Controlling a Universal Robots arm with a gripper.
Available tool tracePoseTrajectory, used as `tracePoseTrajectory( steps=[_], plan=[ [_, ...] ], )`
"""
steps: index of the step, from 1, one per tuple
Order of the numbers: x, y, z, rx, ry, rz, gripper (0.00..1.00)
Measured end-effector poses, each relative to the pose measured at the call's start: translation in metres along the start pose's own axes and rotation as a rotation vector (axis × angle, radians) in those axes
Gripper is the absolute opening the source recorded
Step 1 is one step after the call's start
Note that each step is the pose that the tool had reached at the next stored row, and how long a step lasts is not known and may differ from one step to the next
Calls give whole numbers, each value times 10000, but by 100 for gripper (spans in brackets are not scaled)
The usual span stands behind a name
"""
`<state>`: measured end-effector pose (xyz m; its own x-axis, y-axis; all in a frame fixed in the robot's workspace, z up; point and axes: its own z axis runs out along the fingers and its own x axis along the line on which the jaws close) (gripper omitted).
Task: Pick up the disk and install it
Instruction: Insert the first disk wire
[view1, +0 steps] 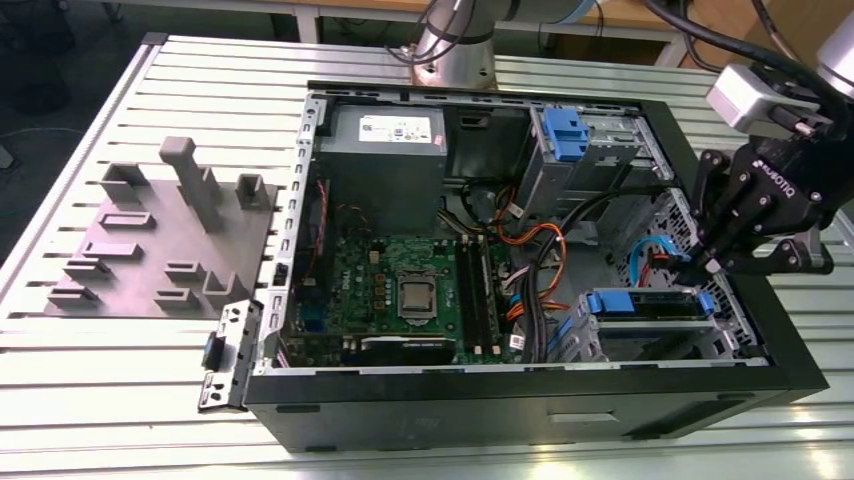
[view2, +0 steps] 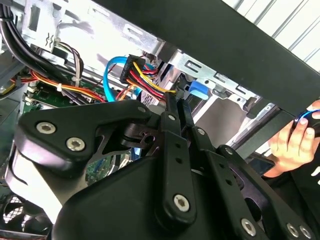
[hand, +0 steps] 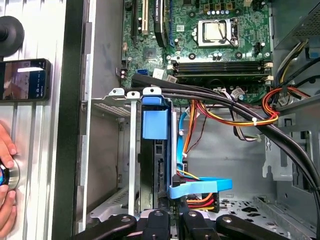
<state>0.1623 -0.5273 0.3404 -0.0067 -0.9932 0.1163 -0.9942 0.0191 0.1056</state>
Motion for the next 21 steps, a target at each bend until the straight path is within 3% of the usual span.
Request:
tracePoseTrajectory(
  steps=[4,8,12,18,21],
  plan=[
    [23,35,8,90,1,-15,16],
    [40,71,19,261,3,-30,16],
    [46,104,36,482,0,-42,16],
    [64,173,57,657,3,-67,16],
    [65,200,67,779,4,-85,16]
  ],
)
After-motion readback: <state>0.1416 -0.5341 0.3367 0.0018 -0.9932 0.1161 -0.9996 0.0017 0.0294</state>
